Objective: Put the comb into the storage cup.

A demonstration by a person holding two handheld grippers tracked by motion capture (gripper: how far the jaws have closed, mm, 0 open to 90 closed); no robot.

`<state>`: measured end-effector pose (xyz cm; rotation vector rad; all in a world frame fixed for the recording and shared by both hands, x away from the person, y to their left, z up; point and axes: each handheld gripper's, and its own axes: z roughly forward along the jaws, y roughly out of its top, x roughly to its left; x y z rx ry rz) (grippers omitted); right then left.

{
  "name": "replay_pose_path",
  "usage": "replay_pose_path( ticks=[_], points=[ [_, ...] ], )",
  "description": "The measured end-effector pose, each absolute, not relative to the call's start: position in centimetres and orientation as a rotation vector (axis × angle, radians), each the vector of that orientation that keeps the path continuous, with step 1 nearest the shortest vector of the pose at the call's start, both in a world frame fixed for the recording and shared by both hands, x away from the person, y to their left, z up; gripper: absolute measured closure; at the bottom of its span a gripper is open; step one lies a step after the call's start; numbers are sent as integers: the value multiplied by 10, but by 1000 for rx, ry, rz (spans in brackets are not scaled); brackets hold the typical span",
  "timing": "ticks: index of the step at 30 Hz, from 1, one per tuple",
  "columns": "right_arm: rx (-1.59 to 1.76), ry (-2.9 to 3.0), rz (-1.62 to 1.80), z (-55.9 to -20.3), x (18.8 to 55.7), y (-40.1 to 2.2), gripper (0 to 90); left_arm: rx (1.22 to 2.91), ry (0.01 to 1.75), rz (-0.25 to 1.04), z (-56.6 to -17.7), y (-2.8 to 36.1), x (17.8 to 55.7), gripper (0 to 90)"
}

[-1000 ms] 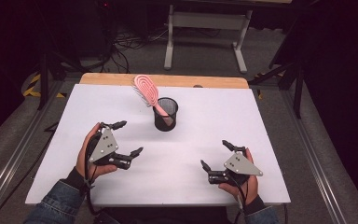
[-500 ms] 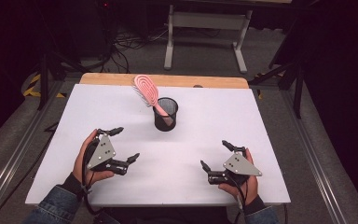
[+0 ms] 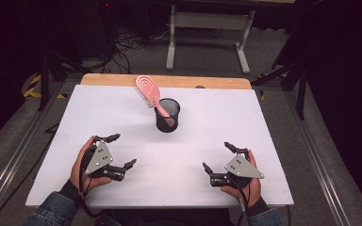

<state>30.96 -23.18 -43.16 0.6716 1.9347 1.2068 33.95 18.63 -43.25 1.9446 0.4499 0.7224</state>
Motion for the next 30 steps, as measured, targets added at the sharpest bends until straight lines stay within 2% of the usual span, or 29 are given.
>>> replay_pose_path(
  ticks=[17,30],
  points=[
    [672,1946,1175,-434,304,-237,42,1925,521,708,-449,210,329,60],
    [682,1949,1167,-436,302,-243,42,1909,638,670,-461,238,315,60]
  ],
)
